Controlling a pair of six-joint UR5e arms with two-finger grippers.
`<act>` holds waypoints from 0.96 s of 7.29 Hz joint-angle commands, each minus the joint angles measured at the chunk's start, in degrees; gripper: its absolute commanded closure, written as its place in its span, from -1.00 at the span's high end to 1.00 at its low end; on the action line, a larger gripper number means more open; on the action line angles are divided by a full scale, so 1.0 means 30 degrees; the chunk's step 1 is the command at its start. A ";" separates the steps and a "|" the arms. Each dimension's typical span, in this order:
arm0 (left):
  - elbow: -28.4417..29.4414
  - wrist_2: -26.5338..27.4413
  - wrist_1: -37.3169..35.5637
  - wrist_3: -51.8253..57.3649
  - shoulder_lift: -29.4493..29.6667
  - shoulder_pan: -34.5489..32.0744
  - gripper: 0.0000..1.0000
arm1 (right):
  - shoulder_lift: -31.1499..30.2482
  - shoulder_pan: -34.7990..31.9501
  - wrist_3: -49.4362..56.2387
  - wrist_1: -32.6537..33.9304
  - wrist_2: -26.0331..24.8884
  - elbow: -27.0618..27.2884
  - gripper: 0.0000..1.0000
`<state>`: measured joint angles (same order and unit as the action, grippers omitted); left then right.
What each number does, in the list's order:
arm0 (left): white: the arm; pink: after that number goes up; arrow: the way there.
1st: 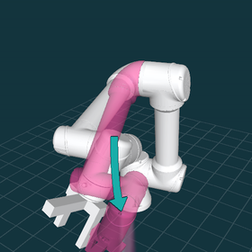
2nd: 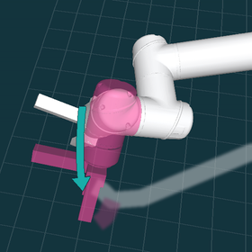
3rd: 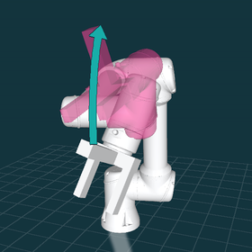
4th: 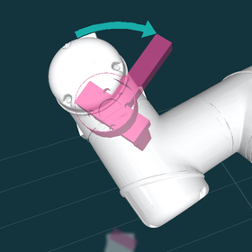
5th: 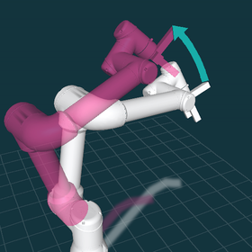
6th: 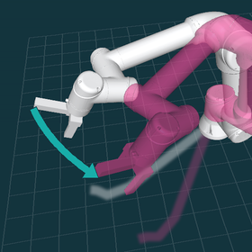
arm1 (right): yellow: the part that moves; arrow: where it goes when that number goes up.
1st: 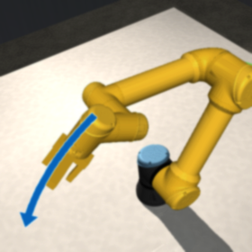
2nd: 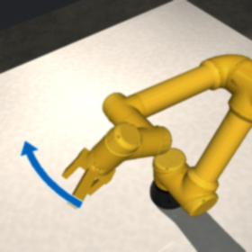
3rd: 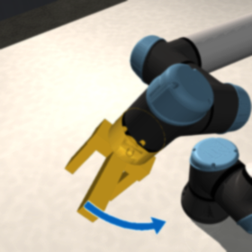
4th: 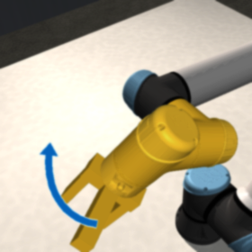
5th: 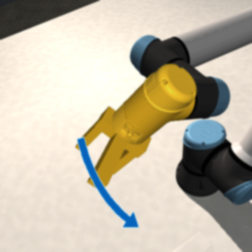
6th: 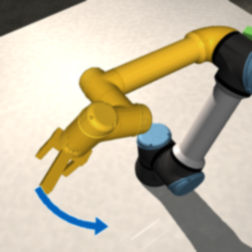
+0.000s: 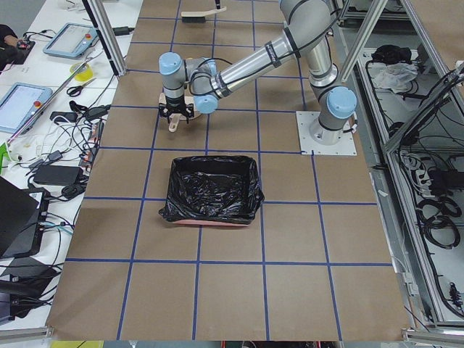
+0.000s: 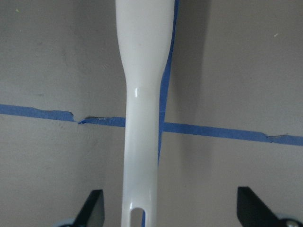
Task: Sweep and dump trash into bin
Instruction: 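Close the left gripper on the dustpan handle while the right gripper grasps the brush handle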
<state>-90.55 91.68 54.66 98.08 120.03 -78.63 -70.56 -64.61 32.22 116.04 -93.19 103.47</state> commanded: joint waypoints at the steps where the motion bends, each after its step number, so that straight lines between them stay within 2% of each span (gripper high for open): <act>1: 0.0153 -0.0004 -0.0086 0.0148 0.0098 0.0019 0.26 | 0.0112 -0.0345 -0.0716 0.0078 -0.0021 -0.0007 1.00; 3: 0.0124 0.0025 -0.0086 0.0208 0.0127 0.0019 0.25 | 0.0285 -0.1022 -0.0662 0.0136 -0.0050 -0.0065 1.00; 4: 0.0124 -0.0033 -0.0086 0.0352 0.0127 0.0048 0.19 | 0.0316 -0.1022 -0.0632 0.0166 -0.0050 -0.0095 1.00; 5: 0.0153 -0.0033 -0.0086 0.0354 0.0127 0.0049 -0.01 | 0.0345 -0.0993 -0.0632 0.0195 -0.0079 -0.0095 0.80; 6: 0.0153 -0.0062 -0.0086 0.0383 0.0127 0.0049 -0.22 | 0.0316 -0.0993 -0.0632 0.0166 -0.0079 -0.0124 0.70; 7: 0.0153 -0.0034 -0.0086 0.0383 0.0156 0.0049 -0.58 | 0.0345 -0.0935 -0.0661 0.0137 -0.0108 -0.0067 0.64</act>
<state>-90.10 91.56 54.41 99.18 120.43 -78.49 -69.59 -67.55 30.30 116.54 -93.44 103.17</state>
